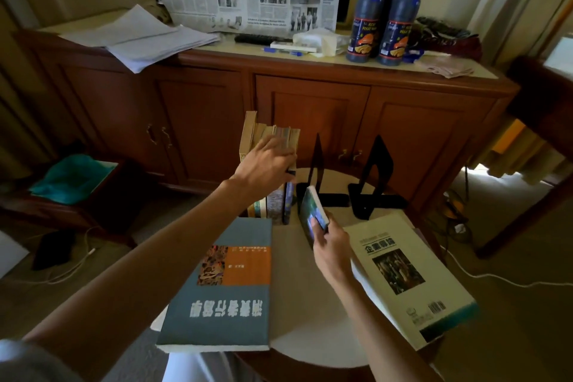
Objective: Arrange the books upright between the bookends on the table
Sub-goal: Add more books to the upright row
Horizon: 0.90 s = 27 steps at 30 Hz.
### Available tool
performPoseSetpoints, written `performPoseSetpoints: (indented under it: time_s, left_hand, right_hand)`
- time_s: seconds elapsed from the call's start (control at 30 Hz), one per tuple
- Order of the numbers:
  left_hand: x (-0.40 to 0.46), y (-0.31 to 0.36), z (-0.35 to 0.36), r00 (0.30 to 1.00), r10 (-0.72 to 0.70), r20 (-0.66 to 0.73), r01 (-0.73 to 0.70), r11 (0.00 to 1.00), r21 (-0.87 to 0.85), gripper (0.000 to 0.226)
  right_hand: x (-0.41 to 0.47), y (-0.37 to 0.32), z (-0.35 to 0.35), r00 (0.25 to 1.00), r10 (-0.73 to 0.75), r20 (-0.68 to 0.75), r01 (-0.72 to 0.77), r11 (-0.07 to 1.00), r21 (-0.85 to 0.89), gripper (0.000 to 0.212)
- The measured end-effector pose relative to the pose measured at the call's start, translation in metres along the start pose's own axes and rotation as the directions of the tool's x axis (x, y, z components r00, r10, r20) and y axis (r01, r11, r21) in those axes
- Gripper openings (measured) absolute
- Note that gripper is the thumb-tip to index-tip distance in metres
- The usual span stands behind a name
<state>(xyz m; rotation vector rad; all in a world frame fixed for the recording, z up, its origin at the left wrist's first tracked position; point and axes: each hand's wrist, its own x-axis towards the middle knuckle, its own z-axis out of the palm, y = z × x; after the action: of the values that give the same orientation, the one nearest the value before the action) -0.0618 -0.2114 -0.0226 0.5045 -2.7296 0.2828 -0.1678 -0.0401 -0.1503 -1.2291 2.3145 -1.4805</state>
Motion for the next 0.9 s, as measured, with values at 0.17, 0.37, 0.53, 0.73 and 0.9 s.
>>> performPoseSetpoints:
  time_s: [0.17, 0.37, 0.53, 0.73, 0.9]
  left_hand:
    - [-0.002, -0.002, 0.001, 1.0, -0.027, 0.009, 0.028, 0.98, -0.199, 0.044]
    - [-0.001, -0.003, -0.001, 0.981, -0.036, 0.189, 0.084, 0.964, -0.25, 0.064]
    - [0.0, -0.013, 0.011, 0.988, 0.052, 0.142, -0.016, 0.97, -0.244, 0.068]
    - [-0.004, -0.011, 0.011, 0.995, 0.011, 0.101, 0.013, 0.974, -0.227, 0.058]
    - [-0.005, -0.009, 0.011, 0.997, 0.005, 0.081, 0.013, 0.976, -0.218, 0.054]
  right_hand:
    - [0.031, -0.011, 0.036, 0.991, 0.033, 0.126, -0.04, 0.997, 0.06, 0.036]
    - [0.056, 0.014, 0.053, 0.924, -0.038, 0.381, 0.069, 0.995, -0.068, 0.038]
    - [0.061, 0.02, 0.055, 0.908, -0.063, 0.415, 0.086, 0.996, -0.037, 0.047]
    - [0.064, 0.024, 0.053, 0.924, -0.106, 0.367, 0.148, 0.985, -0.09, 0.032]
    - [0.069, 0.026, 0.046, 0.909, -0.123, 0.399, 0.193, 0.971, -0.141, 0.034]
